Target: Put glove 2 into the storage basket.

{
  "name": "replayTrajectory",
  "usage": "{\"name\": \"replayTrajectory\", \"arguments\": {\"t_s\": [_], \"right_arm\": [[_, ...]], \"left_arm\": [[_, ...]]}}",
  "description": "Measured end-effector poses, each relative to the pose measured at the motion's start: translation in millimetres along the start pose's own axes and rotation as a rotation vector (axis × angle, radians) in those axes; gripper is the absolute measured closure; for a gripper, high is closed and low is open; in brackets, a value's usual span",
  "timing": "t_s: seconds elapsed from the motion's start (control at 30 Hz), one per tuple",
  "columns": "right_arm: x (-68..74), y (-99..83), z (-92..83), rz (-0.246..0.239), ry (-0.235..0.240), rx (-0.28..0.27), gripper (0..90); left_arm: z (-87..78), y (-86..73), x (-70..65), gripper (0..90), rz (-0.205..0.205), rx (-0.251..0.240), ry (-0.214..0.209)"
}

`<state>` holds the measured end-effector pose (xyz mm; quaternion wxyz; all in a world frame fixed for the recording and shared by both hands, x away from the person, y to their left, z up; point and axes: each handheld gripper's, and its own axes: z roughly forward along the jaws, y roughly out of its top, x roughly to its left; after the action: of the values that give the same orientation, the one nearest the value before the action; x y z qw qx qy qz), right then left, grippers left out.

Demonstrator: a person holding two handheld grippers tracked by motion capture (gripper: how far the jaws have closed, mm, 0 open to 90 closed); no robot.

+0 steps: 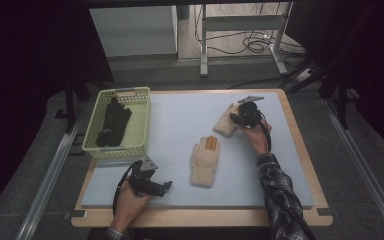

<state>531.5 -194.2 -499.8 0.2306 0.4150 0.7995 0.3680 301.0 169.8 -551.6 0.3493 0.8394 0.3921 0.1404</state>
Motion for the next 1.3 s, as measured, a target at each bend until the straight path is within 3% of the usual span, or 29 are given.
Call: {"name": "replayTrajectory", "arguments": {"t_s": [0.13, 0.33, 0.7, 1.03, 1.3], "right_arm": [[1.1, 3.7, -15.3, -0.010, 0.014, -0.022, 61.2], [3.9, 8.6, -40.4, -0.013, 0.071, -0.048, 61.1], [26.2, 4.6, -78.1, -0.016, 0.157, -0.074, 61.1], [67.0, -3.2, -104.7, -0.038, 0.283, -0.082, 61.0], [102.9, -15.9, -113.6, -0.063, 0.366, -0.071, 61.0]], "left_arm": [[0.0, 0.0, -0.1, 2.2, 0.000, 0.000, 0.000], [0.0, 0.0, -0.1, 2.3, 0.000, 0.000, 0.000], [0.0, 0.1, -0.1, 2.3, 0.000, 0.001, 0.001], [0.0, 0.0, -0.1, 2.3, 0.000, 0.001, 0.001], [0.1, 0.0, -0.1, 2.3, 0.000, -0.002, 0.002]]}}
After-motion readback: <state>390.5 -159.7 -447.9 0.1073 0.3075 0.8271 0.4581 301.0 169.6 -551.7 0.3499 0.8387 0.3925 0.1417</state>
